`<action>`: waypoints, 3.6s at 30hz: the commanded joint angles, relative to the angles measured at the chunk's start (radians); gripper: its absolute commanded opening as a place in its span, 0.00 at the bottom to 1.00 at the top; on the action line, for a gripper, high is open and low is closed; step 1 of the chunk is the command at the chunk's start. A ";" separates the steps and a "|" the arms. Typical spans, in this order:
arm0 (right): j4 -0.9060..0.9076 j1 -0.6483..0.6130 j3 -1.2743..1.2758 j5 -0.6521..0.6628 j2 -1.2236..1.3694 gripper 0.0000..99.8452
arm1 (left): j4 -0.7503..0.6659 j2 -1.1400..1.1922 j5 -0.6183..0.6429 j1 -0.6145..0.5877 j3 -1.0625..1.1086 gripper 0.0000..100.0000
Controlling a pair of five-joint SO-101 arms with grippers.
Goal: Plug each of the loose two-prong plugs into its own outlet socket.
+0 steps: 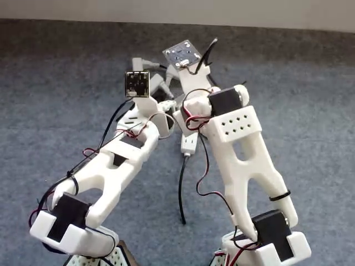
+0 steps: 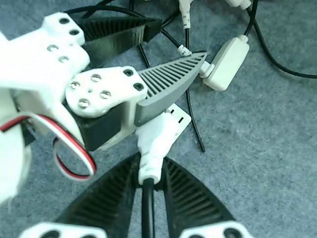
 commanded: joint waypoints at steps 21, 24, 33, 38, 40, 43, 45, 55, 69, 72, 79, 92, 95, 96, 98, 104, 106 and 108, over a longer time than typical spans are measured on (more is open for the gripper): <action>0.196 0.239 -0.022 -0.009 -0.025 0.02 | -0.020 -0.004 -0.011 -0.133 -0.008 0.23; 0.219 0.308 -0.018 -0.002 -0.021 0.02 | -0.020 -0.002 -0.011 -0.139 -0.010 0.23; 0.335 0.552 0.028 0.249 -0.016 0.02 | -0.020 -0.002 -0.011 -0.140 -0.007 0.23; 0.334 0.768 0.114 0.427 -0.016 0.02 | -0.020 -0.002 -0.011 -0.140 -0.007 0.23; 0.334 0.832 0.153 0.496 -0.016 0.02 | -0.018 -0.002 -0.011 -0.136 -0.005 0.23; 0.320 0.886 0.214 0.577 -0.016 0.02 | -0.015 -0.001 -0.011 -0.134 -0.005 0.23; 0.282 0.906 0.274 0.618 -0.016 0.02 | -0.017 0.015 -0.011 -0.134 -0.007 0.23; 0.185 0.898 0.387 0.743 -0.027 0.17 | -0.014 0.137 -0.011 -0.142 -0.107 0.23; 0.168 0.780 0.389 0.970 -0.016 0.17 | -0.015 0.150 -0.011 -0.140 -0.120 0.23; 0.127 0.765 0.473 1.119 -0.016 0.17 | -0.015 0.150 -0.011 -0.142 -0.120 0.23; -0.038 0.779 0.564 1.292 -0.022 0.17 | -0.017 0.151 -0.011 -0.142 -0.120 0.23; -0.361 0.690 0.705 1.031 -0.016 0.17 | -0.020 0.151 -0.011 -0.140 -0.122 0.23; -0.409 0.679 0.771 1.056 -0.016 0.17 | -0.020 0.151 -0.011 -0.140 -0.122 0.23; -0.410 0.667 0.788 1.062 -0.016 0.17 | -0.020 0.151 -0.011 -0.140 -0.122 0.23; -0.410 0.651 0.814 1.060 -0.016 0.17 | -0.018 0.151 -0.011 -0.140 -0.122 0.23; -0.410 0.674 0.817 1.060 -0.016 0.17 | -0.015 0.151 -0.011 -0.140 -0.122 0.23; -0.412 0.677 0.817 1.060 -0.016 0.17 | -0.015 0.151 -0.011 -0.140 -0.122 0.23; -0.412 0.677 0.823 1.065 -0.016 0.17 | -0.015 0.151 -0.011 -0.140 -0.122 0.23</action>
